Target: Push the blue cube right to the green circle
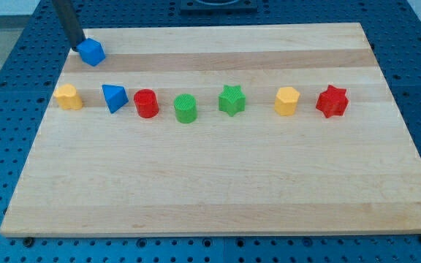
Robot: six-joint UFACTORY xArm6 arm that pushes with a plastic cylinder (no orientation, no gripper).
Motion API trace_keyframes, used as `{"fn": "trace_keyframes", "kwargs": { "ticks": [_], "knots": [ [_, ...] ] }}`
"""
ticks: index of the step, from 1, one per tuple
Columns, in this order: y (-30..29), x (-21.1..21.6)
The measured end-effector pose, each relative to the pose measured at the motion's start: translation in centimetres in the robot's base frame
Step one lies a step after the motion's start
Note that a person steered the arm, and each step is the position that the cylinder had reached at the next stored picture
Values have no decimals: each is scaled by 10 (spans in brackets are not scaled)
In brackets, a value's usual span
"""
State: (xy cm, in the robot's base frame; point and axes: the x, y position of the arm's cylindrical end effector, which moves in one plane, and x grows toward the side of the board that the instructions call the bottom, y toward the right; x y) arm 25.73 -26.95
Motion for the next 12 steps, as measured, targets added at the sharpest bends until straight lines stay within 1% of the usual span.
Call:
{"fn": "trace_keyframes", "kwargs": {
  "ticks": [3,5,6,7,8,9,11,12],
  "knots": [
    [31,32],
    [72,61],
    [90,68],
    [90,68],
    [102,78],
    [129,88],
    [184,91],
    [189,91]
  ]
}}
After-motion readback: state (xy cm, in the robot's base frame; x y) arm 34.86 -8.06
